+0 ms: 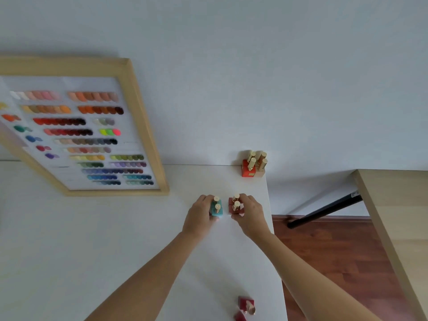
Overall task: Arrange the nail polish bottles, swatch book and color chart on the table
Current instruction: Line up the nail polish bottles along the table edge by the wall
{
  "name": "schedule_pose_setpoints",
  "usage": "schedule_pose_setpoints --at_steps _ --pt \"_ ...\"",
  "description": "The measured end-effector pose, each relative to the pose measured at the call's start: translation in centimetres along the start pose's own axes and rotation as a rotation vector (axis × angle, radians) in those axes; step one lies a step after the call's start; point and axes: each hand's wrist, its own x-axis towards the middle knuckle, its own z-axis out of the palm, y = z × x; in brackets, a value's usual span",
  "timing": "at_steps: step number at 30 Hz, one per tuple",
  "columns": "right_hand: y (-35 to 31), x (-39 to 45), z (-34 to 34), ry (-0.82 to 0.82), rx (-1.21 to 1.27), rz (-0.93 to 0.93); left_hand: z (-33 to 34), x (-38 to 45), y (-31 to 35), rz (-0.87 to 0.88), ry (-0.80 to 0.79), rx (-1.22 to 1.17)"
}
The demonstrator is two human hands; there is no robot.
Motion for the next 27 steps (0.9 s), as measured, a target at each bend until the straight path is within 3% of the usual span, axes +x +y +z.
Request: schedule_pose_setpoints --at_steps 10,21,27 --pt "-0.5 6.1 0.1 0.251 0.211 0.063 1.5 7.2 0.8 -0.022 0.158 -0.123" --pt "2.1 5.9 -1.1 0.578 0.318 0.190 3.1 9.0 2.1 -0.092 0.244 -0.227" --pt "3.2 7.7 -3.1 0.387 0.287 0.208 3.7 8.7 2.7 -0.102 0.257 -0.252"
